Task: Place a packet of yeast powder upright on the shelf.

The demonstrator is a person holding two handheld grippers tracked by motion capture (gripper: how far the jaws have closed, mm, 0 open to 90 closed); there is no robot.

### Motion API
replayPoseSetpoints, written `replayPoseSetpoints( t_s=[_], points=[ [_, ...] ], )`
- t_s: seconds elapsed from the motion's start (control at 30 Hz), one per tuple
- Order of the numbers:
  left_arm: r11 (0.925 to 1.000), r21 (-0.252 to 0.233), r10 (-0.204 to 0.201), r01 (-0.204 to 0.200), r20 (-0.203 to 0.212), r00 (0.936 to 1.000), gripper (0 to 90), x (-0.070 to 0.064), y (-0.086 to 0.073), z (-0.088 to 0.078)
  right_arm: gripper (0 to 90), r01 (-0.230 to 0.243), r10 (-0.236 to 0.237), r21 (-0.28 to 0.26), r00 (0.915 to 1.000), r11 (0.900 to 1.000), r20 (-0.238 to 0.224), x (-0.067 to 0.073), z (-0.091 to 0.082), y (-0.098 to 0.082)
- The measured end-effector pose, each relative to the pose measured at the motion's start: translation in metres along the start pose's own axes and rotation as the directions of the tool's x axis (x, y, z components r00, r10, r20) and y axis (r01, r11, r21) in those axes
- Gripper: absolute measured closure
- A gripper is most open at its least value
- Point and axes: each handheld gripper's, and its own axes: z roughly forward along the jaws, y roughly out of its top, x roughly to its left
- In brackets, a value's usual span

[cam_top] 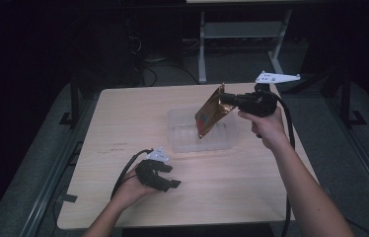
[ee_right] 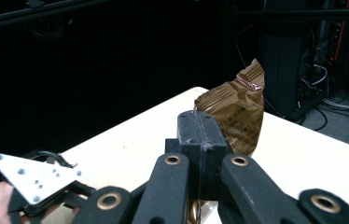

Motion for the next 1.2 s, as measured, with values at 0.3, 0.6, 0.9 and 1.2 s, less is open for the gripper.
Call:
replayPoseSetpoints(
  t_s=[0.3,0.6,0.9,1.2],
  points=[
    [0.9999,0.012,0.007,-0.007,0.002,1.0000,31.9,0.000,0.000,-0.001,90.0,-0.024,0.023,0.017,0.9995,1.000,0.023,-0.011,0.013,-0.007],
    [0.9998,0.015,0.012,-0.012,0.002,0.9999,31.9,0.000,0.000,0.000,90.0,-0.048,0.046,0.036,0.9984,0.998,0.031,-0.017,0.026,-0.018],
    [0.9998,0.016,0.010,-0.010,0.004,0.9999,31.9,-0.001,0.000,0.001,90.0,-0.053,0.051,0.054,0.9981,0.997,0.036,-0.017,0.038,-0.022],
    [0.9994,0.029,0.016,-0.016,0.010,0.9998,31.9,-0.002,0.000,0.003,90.0,-0.069,0.067,0.056,0.9971,0.996,0.036,-0.021,0.050,-0.028]
  ],
)
